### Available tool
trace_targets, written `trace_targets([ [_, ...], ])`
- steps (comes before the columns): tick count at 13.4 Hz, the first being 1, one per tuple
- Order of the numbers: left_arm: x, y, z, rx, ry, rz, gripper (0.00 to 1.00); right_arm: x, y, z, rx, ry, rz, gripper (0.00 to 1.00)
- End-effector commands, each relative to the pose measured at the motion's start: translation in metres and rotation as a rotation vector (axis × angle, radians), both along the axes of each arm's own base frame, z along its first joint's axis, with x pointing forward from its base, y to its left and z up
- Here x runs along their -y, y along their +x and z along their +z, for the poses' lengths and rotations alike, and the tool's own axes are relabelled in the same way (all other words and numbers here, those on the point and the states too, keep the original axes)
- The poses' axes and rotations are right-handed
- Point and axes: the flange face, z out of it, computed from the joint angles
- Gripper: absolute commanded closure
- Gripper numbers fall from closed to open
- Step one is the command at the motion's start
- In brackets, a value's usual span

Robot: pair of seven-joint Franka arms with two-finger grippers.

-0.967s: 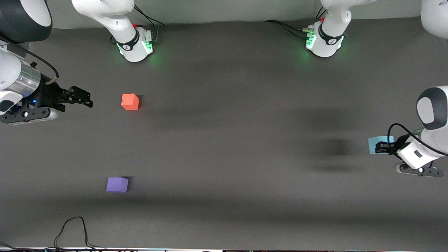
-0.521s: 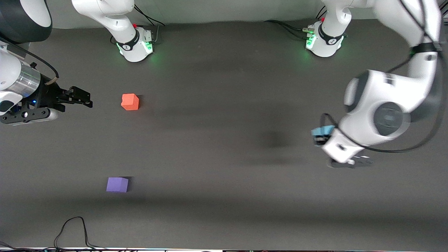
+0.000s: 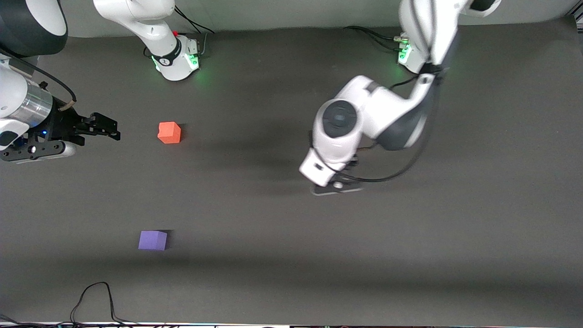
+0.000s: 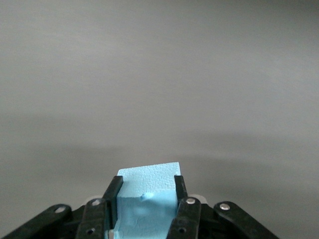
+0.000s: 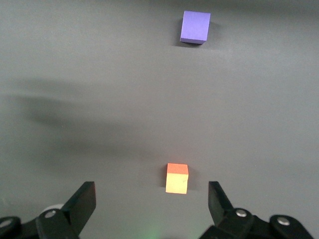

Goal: Place blue block between orange and purple blocks
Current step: 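Lift the blue cube with the left gripper and carry it toward mid-table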

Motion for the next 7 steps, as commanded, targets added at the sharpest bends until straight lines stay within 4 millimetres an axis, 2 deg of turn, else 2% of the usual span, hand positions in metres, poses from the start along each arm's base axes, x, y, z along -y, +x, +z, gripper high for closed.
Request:
trace_targets([
  [1, 0.053, -0.015, -0.045, 0.067, -0.018, -0.007, 0.54, 0.001, 0.002, 0.002, 0.009, -0.017, -0.002, 0.0],
  [4, 0.096, -0.045, -0.094, 0.1, -0.051, -0.059, 0.54, 0.0, 0.007, -0.012, -0.008, -0.017, 0.0, 0.0],
  [7, 0.119, -0.068, -0.14, 0.105, -0.042, -0.1, 0.53, -0.006, 0.021, -0.031, -0.026, -0.007, 0.005, 0.0],
])
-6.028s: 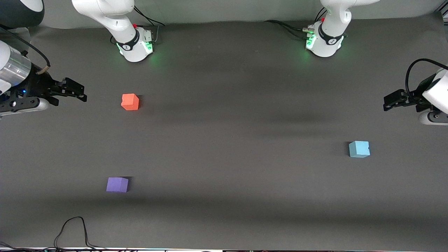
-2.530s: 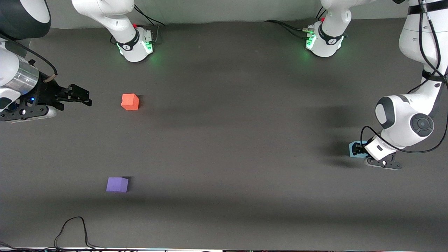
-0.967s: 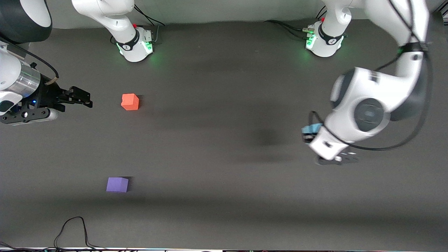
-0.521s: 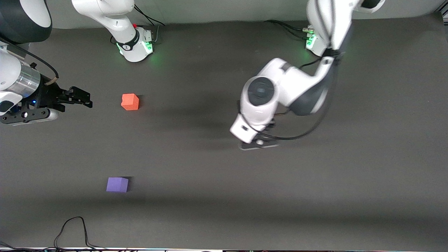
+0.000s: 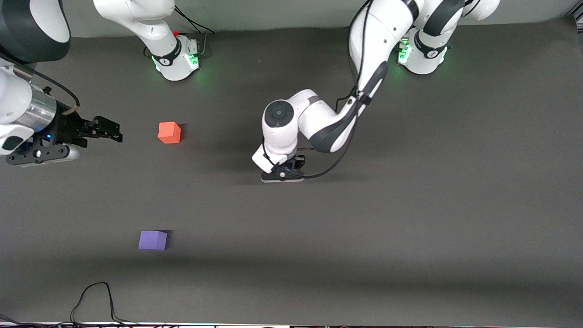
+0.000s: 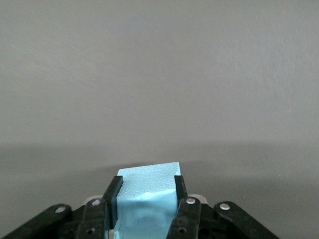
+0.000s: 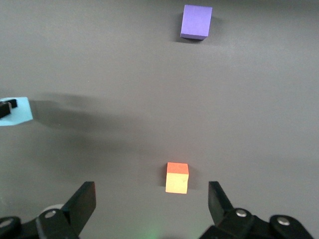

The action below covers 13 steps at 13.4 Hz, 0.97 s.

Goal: Place blue block between orange and purple blocks
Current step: 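Lift the blue cube with the left gripper and carry it toward mid-table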

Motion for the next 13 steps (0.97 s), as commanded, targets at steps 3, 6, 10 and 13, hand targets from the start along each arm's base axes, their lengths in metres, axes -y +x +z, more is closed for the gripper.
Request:
trace_targets([
  [3, 0.016, -0.009, -0.033, 0.03, 0.022, -0.013, 0.47, -0.016, 0.015, -0.014, 0.003, 0.002, 0.017, 0.0],
  [6, 0.011, -0.004, -0.03, 0.025, 0.036, -0.007, 0.0, -0.03, 0.014, -0.01, 0.012, 0.003, 0.034, 0.0],
  [10, -0.027, 0.045, 0.055, -0.012, 0.058, 0.081, 0.0, -0.029, 0.016, -0.009, 0.015, 0.004, 0.035, 0.0],
  [13, -0.092, 0.088, 0.14, -0.044, -0.015, 0.122, 0.0, -0.032, 0.018, -0.005, 0.024, 0.006, 0.03, 0.0],
])
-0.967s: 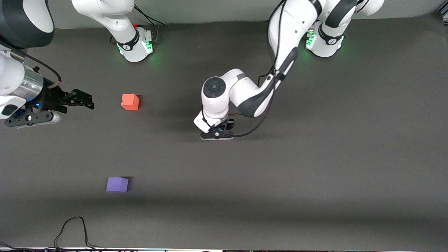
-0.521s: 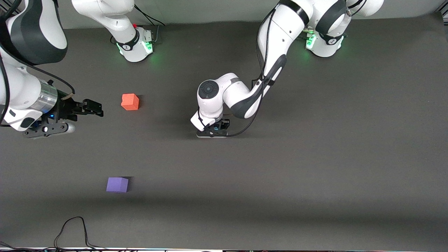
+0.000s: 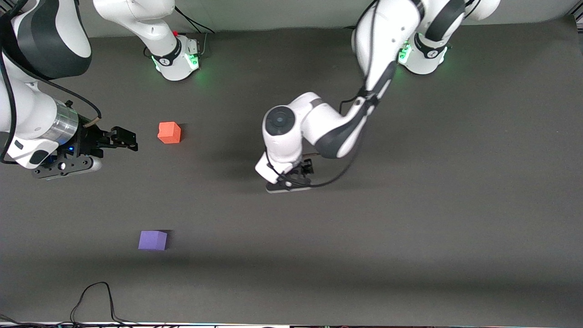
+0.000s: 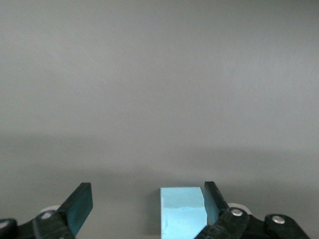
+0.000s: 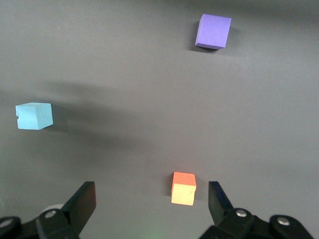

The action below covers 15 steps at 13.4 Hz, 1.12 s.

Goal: Place blue block between orange and purple blocks
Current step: 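Open the left gripper on the cube while the right gripper approaches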

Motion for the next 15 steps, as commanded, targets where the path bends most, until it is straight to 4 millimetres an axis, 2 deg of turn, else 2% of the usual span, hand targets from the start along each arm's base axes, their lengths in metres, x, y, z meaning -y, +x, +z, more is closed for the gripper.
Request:
trace_targets([
  [1, -0.073, 0.027, 0.074, -0.083, -0.033, -0.003, 0.0, -0.02, 0.009, 0.006, 0.017, 0.004, 0.008, 0.0],
  [3, -0.165, 0.047, 0.111, -0.132, -0.021, -0.004, 0.0, -0.061, 0.014, 0.006, 0.028, 0.007, 0.02, 0.0],
  [4, -0.212, 0.053, 0.123, -0.15, -0.019, 0.008, 0.0, -0.082, 0.024, -0.001, 0.016, 0.043, 0.024, 0.0],
  [6, -0.308, 0.06, 0.142, -0.176, -0.011, -0.029, 0.0, -0.137, 0.034, -0.01, -0.018, 0.158, -0.002, 0.0],
  [7, -0.354, 0.062, 0.151, -0.184, -0.013, -0.031, 0.0, -0.153, 0.038, -0.018, -0.026, 0.155, -0.038, 0.0],
  [9, -0.427, 0.068, 0.167, -0.18, -0.007, -0.043, 0.0, -0.208, 0.038, -0.034, -0.026, 0.155, -0.006, 0.0],
  [11, -0.483, 0.067, 0.186, -0.151, -0.016, -0.05, 0.0, -0.25, 0.034, -0.057, -0.037, 0.139, -0.008, 0.0],
  [12, -0.499, 0.064, 0.194, -0.145, -0.016, -0.063, 0.0, -0.272, 0.025, -0.069, -0.037, 0.099, -0.037, 0.0],
  [14, -0.524, 0.057, 0.21, -0.133, -0.009, -0.113, 0.0, -0.3, 0.012, -0.087, -0.032, 0.027, -0.053, 0.0],
  [15, -0.534, 0.054, 0.217, -0.125, 0.02, -0.143, 0.0, -0.303, 0.006, -0.1, -0.053, 0.009, -0.044, 0.0],
])
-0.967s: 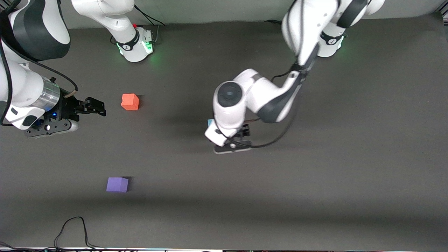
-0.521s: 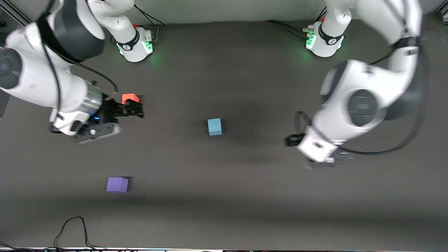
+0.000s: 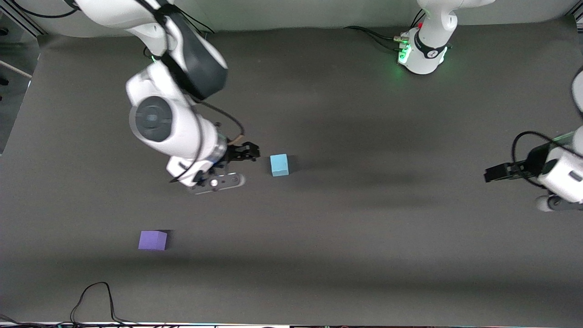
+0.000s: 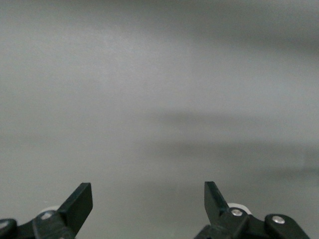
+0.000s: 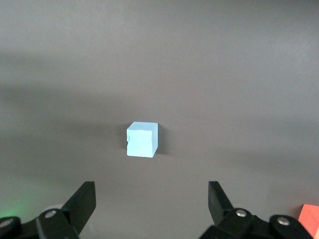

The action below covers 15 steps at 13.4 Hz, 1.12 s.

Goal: Place blue block between orange and purple blocks
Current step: 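Lower the right gripper onto the blue cube and close it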

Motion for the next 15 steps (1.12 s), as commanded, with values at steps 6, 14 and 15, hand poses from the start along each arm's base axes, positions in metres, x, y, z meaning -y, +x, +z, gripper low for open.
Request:
trace_targets([
  [6, 0.0, -0.037, 0.025, 0.017, 0.057, -0.087, 0.0, -0.042, -0.041, -0.085, -0.039, -0.074, -0.013, 0.0],
  [14, 0.015, -0.061, 0.038, 0.043, 0.067, -0.117, 0.0, -0.079, -0.099, -0.215, 0.067, -0.039, -0.076, 0.0],
  [15, 0.016, -0.062, 0.039, 0.042, 0.067, -0.118, 0.0, -0.083, -0.107, -0.226, 0.075, -0.036, -0.065, 0.0],
])
